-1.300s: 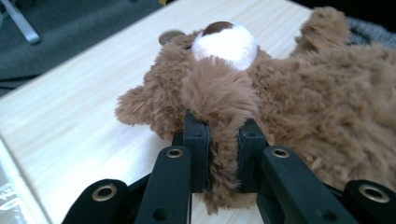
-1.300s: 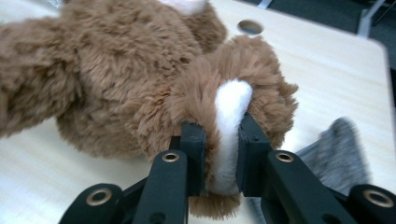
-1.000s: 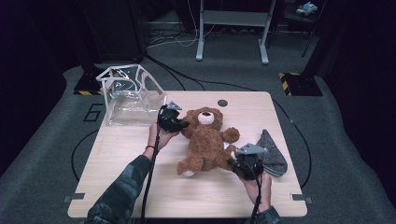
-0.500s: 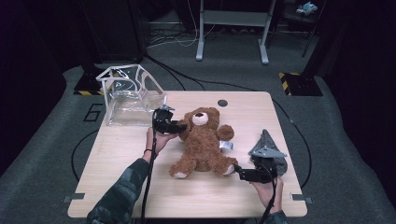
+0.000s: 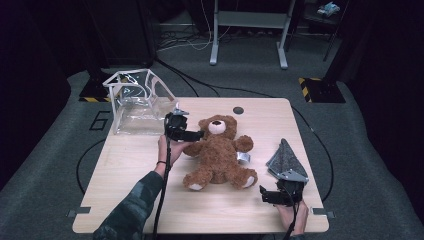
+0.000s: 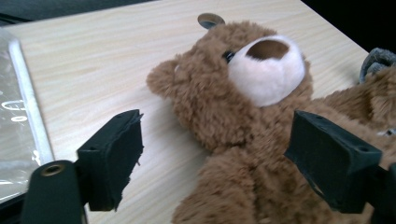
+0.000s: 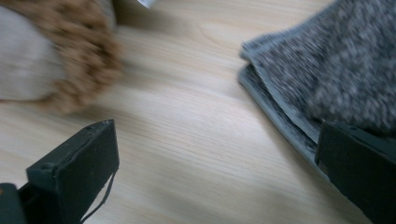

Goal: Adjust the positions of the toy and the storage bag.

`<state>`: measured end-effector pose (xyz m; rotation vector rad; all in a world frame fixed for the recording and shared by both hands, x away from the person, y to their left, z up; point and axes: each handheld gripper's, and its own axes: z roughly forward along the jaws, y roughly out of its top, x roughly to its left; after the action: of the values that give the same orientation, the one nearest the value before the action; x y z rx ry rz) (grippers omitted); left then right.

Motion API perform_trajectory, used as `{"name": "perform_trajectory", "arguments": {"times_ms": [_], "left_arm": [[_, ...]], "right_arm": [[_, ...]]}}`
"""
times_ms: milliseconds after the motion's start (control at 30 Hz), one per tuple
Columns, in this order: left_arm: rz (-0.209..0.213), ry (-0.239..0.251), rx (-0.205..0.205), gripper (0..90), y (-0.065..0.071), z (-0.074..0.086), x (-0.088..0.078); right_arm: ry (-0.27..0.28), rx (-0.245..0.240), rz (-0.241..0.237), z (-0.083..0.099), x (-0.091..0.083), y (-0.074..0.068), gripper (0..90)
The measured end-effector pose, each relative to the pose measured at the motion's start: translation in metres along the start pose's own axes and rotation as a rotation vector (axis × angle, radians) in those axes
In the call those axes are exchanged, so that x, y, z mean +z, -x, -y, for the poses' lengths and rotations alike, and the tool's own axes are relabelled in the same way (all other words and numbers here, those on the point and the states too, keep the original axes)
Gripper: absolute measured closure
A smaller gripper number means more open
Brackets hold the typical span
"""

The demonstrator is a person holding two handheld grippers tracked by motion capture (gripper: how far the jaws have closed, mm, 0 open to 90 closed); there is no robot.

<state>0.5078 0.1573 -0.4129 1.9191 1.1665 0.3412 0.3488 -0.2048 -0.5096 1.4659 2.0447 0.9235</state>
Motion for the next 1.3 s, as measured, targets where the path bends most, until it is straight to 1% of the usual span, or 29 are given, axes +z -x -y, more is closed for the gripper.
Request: {"name": "perform_trajectory", "arguments": {"times_ms": [33,100,133,167,200,267,300,333,367,433,467,500,533,600,633,667,700,733,767,833,900,933,1033,1067,1100,1167,1233,1267,1300], "left_arm": [[0.003,-0.006,0.006,14.5,0.008,-0.005,0.0],[0.007,-0.016,0.011,13.3,0.018,-0.01,0.003],[0.007,-0.016,0.011,12.0,0.018,-0.01,0.003],[0.009,-0.03,0.008,12.0,0.025,-0.013,0.006],[0.017,-0.043,0.004,10.1,0.03,-0.015,0.011],[0.024,-0.065,0.002,9.5,0.037,-0.016,0.017],[0.029,-0.084,-0.009,9.4,0.04,-0.016,0.022],[0.029,-0.084,-0.009,9.0,0.04,-0.016,0.022],[0.037,-0.098,-0.022,9.0,0.043,-0.016,0.027],[0.037,-0.112,-0.037,8.7,0.044,-0.016,0.033],[0.05,-0.125,-0.064,8.7,0.046,-0.016,0.036],[0.054,-0.129,-0.065,8.7,0.046,-0.016,0.038],[0.048,-0.126,-0.069,8.7,0.048,-0.016,0.039],[0.045,-0.133,-0.071,8.7,0.05,-0.016,0.04],[0.045,-0.136,-0.07,8.7,0.05,-0.015,0.042],[0.04,-0.143,-0.065,8.7,0.051,-0.014,0.043],[0.034,-0.155,-0.075,8.7,0.051,-0.013,0.046],[0.034,-0.155,-0.075,8.7,0.051,-0.013,0.046],[0.026,-0.16,-0.081,8.7,0.05,-0.012,0.049],[0.013,-0.167,-0.095,8.7,0.049,-0.011,0.054],[0.008,-0.169,-0.093,8.8,0.048,-0.011,0.055],[0.006,-0.176,-0.11,8.8,0.048,-0.011,0.058],[-0.003,-0.185,-0.13,8.7,0.047,-0.012,0.065],[-0.013,-0.186,-0.128,8.6,0.047,-0.013,0.067],[-0.017,-0.187,-0.144,8.1,0.047,-0.014,0.069],[-0.042,-0.194,-0.148,7.0,0.047,-0.015,0.074],[-0.061,-0.212,-0.143,6.2,0.047,-0.014,0.079],[-0.061,-0.212,-0.143,5.8,0.047,-0.014,0.079],[-0.083,-0.22,-0.138,5.3,0.047,-0.013,0.083]], "right_arm": [[-0.008,0.009,0.027,0.003,0.002,0.002,0.0],[-0.013,0.015,0.047,0.004,0.004,0.004,0.0],[-0.013,0.015,0.047,0.004,0.004,0.004,0.0],[-0.013,0.017,0.055,0.005,0.005,0.004,0.0],[-0.019,0.035,0.069,0.007,0.006,0.004,0.0],[-0.026,0.031,0.073,0.009,0.008,0.005,0.0],[-0.027,0.042,0.075,0.01,0.009,0.003,0.0],[-0.027,0.042,0.075,0.01,0.009,0.003,0.0],[-0.04,0.031,0.078,0.012,0.011,0.004,0.0],[-0.043,0.026,0.082,0.012,0.012,0.002,0.0],[-0.043,0.022,0.077,0.012,0.012,0.003,0.0],[-0.057,0.031,0.072,0.012,0.013,0.001,0.0],[-0.054,0.025,0.068,0.012,0.014,0.001,0.0],[-0.028,0.015,0.053,0.014,0.01,0.0,0.0],[-0.009,0.022,0.05,0.014,0.009,-0.001,0.0],[-0.011,0.013,0.023,0.015,0.008,-0.001,0.0],[-0.033,0.007,0.011,0.016,0.01,-0.001,0.0],[-0.033,0.007,0.011,0.016,0.01,-0.001,0.0],[-0.054,-0.015,0.012,0.015,0.013,-0.003,0.0],[-0.051,-0.012,0.009,0.015,0.014,-0.003,0.0],[-0.049,-0.013,0.007,0.015,0.014,-0.003,0.0],[-0.045,-0.016,0.006,0.015,0.014,-0.003,0.0],[-0.037,-0.01,0.005,0.016,0.014,-0.004,0.0],[-0.036,-0.008,0.006,0.016,0.014,-0.004,0.0],[-0.036,-0.009,0.006,0.016,0.014,-0.004,0.0],[-0.036,-0.008,0.006,0.016,0.014,-0.004,0.0],[-0.036,-0.008,0.007,0.016,0.014,-0.004,0.0],[-0.036,-0.007,0.008,0.016,0.014,-0.004,0.0],[-0.036,-0.009,0.007,0.016,0.014,-0.004,0.0]]}}
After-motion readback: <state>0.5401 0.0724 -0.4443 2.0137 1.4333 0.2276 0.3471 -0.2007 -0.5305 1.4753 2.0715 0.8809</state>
